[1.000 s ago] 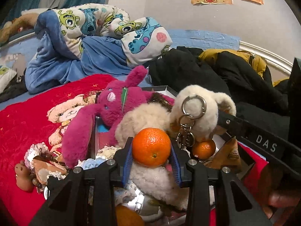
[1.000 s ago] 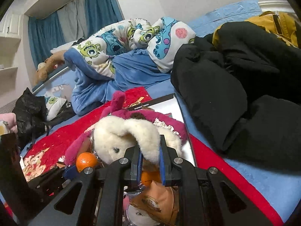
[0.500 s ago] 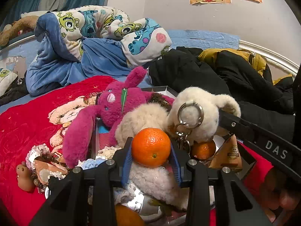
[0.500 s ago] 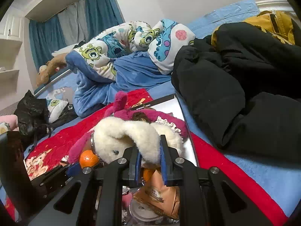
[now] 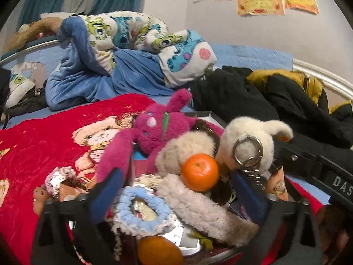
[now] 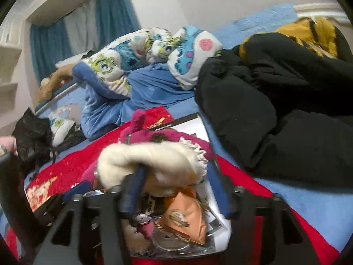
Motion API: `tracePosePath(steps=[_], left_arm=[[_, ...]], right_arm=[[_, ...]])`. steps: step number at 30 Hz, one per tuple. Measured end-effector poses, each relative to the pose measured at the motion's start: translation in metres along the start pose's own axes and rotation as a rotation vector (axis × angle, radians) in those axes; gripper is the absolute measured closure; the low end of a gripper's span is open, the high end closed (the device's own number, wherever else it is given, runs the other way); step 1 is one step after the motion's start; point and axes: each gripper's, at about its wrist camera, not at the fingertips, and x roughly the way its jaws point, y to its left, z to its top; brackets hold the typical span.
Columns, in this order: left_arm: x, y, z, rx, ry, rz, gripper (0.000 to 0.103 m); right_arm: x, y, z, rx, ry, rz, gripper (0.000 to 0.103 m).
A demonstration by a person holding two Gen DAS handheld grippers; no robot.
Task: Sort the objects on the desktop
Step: 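Lower the orange into the box and open left gripper while right releases the plush, then move both tools back from the box toward the blanket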
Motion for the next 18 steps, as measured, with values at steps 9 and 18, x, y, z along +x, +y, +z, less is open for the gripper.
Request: tracePosePath(steps=[9,18], left_arm=[[-0.011,0.008,0.004,-0.042,-0.024,0.033,0.0],[-0.02,0.011,0.005,-0.055,-0.051,0.039,0.0]], right_arm=[[-0.014,0.002,0.004,0.002,-0.012,-0.063,0.0],[-0.028,0.018,0.005,-0.063,-0.049,-0.091,0.0]])
